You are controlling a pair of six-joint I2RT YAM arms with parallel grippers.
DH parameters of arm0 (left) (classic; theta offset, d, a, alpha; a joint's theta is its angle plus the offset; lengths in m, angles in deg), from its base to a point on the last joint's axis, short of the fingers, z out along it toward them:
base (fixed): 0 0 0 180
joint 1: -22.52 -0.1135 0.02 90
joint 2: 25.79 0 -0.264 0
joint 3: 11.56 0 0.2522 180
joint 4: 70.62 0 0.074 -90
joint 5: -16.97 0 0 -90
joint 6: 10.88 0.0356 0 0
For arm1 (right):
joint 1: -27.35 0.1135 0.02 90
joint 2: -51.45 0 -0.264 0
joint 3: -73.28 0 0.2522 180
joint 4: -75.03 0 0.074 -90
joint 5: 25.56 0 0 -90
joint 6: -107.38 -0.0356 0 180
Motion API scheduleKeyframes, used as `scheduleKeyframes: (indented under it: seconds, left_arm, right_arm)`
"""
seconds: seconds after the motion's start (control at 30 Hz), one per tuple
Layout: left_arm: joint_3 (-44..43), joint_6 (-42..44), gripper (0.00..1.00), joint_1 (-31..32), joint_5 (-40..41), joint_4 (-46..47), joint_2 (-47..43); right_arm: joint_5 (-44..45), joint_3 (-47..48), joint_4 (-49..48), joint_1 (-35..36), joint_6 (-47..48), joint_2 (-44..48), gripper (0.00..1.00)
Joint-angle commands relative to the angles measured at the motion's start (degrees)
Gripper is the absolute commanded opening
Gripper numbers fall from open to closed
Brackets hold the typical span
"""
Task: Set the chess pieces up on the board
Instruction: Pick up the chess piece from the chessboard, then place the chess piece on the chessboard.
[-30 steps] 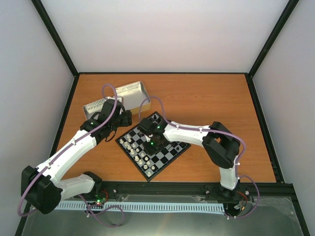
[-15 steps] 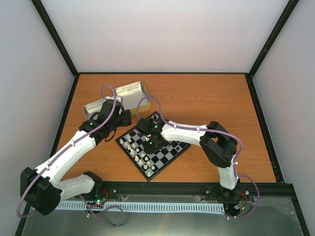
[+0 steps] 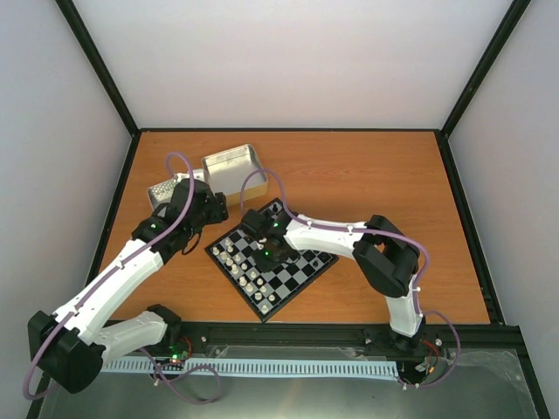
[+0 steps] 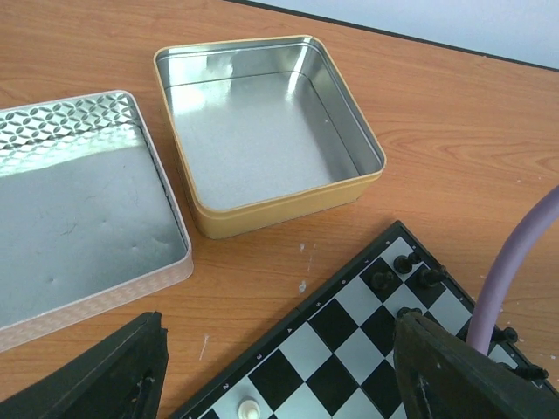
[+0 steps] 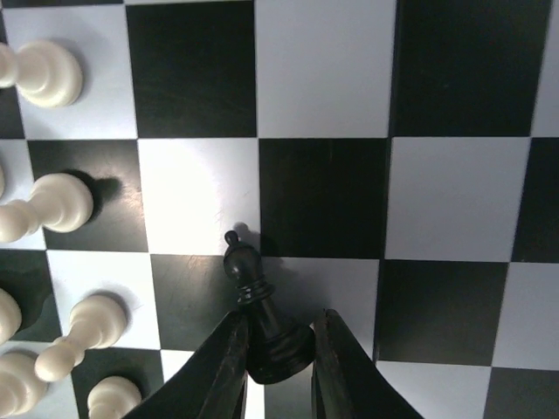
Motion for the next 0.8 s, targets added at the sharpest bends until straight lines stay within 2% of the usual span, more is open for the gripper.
scheduleKeyframes:
  seconds: [0.0, 0.13, 0.23, 0.53, 0.63, 0.77]
  left_arm:
    - [0.72, -3.33, 0.72, -0.32, -0.09, -1.55, -1.89]
    - [2.4, -6.02, 0.74, -0.32, -3.94, -1.43, -2.64]
    - [4.32, -7.15, 0.78, -0.32, -10.17, 0.26, -3.01]
    - [6.52, -0.56, 0.88, -0.32, -42.87, 10.29, -2.2]
    - [5.9, -0.47, 0.87, -0.37, -50.56, 11.37, -0.18]
    - [5.02, -3.97, 0.75, -0.33, -56.29, 13.81, 2.58]
  right_arm:
    - [3.93, -2.37, -1.97, 0.63, -1.5, 1.55, 0.17]
    - [7.81, -6.97, -9.07, 0.64, -3.24, 7.18, 0.17]
    - [10.39, -11.51, -15.38, 0.63, -4.25, 12.41, 0.17]
    - [15.3, -26.29, -34.66, 0.63, -3.55, 30.22, 0.17]
    - [15.33, -30.25, -39.89, 0.63, -1.59, 34.82, 0.18]
    - [15.19, -33.2, -44.99, 0.64, 0.94, 39.34, 0.18]
